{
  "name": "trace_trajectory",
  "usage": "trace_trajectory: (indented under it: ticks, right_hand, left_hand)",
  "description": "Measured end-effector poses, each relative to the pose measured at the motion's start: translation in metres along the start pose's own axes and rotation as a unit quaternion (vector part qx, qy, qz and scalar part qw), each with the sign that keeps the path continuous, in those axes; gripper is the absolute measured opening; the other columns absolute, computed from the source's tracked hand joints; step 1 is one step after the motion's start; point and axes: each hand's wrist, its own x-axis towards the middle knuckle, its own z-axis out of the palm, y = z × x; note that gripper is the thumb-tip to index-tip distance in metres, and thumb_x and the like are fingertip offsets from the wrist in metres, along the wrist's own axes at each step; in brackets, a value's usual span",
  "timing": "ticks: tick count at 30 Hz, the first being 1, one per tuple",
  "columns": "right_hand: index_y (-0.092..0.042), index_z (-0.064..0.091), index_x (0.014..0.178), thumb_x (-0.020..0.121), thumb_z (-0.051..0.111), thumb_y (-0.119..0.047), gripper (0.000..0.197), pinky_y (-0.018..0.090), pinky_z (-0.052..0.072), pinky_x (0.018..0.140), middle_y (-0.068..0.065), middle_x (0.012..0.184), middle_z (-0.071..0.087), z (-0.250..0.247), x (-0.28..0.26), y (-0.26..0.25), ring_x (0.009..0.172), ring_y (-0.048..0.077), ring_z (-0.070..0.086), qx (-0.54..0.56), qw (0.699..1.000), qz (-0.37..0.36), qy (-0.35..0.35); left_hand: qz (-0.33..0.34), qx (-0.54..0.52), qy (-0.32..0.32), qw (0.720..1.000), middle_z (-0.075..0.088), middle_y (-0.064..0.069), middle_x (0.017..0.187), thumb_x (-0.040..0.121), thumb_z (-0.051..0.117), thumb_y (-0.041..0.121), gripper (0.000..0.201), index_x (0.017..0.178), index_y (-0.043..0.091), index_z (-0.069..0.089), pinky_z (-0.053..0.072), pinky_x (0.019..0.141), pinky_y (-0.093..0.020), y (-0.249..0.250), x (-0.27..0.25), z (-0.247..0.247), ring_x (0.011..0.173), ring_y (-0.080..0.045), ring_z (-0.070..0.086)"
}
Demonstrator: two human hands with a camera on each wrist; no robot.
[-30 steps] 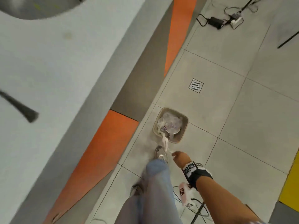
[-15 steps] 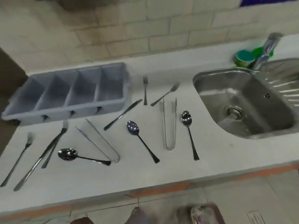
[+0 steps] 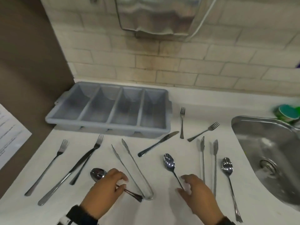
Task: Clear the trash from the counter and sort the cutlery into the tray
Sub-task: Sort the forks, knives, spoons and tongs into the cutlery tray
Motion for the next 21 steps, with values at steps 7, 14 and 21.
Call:
trace_trajectory:
  ticks: [7,14,21]
  right_hand:
    - [-0.020,0.059,0.072,0.078,0.070,-0.023,0.013,0.020,0.032,0.049,-0.011,0.067,0.039,0.020,0.026,-0.006,0.061,0.014,0.046,-0.049,0.998,0.025,-0.005]
    - [-0.033,0.035,0.073,0.092,0.050,-0.021,0.027,0.010,0.033,0.048,-0.020,0.061,0.056,-0.045,0.053,-0.065,0.050,0.003,0.047,0.095,0.990,-0.076,-0.065]
    - [-0.005,0.051,0.120,0.090,0.040,0.005,0.033,0.038,0.053,0.065,0.008,0.094,0.058,-0.050,0.223,-0.130,0.073,0.022,0.055,0.275,0.961,0.017,-0.018]
  left_hand:
    - [-0.072,0.071,0.002,0.995,0.042,0.016,0.059,0.087,0.051,0.034,0.007,0.087,0.039,0.047,0.037,0.058,-0.014,-0.014,0.018,0.012,0.062,-0.001,0.046]
    - [-0.174,0.019,0.040,0.984,0.049,0.016,0.039,0.077,0.065,0.032,0.031,0.052,0.041,0.050,0.025,0.047,-0.002,-0.035,0.013,0.020,0.045,0.004,0.046]
    - [-0.263,0.002,0.045,0.964,0.044,0.013,0.057,0.077,0.061,0.026,0.036,0.057,0.035,0.033,0.026,0.050,-0.002,-0.045,0.005,0.009,0.066,-0.007,0.051]
